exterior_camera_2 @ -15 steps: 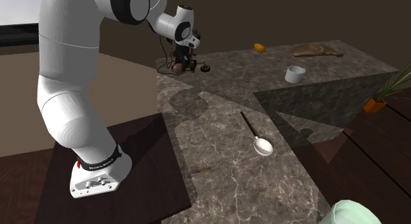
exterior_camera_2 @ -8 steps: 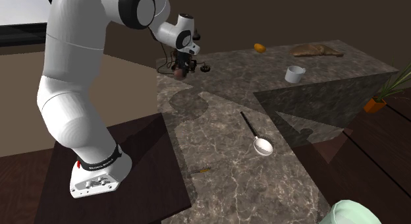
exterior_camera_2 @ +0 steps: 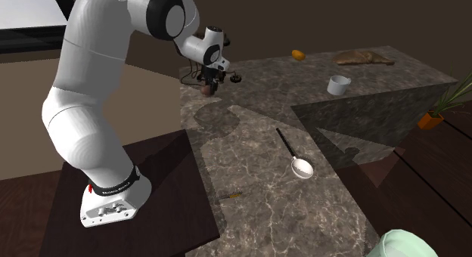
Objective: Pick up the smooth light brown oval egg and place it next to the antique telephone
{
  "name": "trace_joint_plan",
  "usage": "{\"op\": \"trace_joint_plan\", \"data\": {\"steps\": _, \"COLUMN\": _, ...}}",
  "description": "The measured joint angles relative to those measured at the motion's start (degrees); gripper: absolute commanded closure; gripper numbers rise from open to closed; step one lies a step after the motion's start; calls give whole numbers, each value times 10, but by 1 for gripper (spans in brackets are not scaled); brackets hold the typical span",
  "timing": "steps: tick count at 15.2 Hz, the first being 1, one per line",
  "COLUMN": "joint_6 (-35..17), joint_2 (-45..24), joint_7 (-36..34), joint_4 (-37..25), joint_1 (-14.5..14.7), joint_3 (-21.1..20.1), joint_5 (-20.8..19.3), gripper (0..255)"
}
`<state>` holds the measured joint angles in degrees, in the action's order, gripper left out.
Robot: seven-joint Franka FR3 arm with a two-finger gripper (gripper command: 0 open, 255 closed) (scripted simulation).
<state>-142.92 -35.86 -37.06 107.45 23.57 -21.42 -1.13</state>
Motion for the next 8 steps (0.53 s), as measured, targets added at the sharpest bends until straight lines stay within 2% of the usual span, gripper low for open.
{"op": "trace_joint_plan", "data": {"steps": 8, "joint_6": -26, "joint_2": -25, "joint_7": -1, "joint_4": -6, "joint_1": 8, "joint_3": 5, "joint_5": -7, "gripper": 255}}
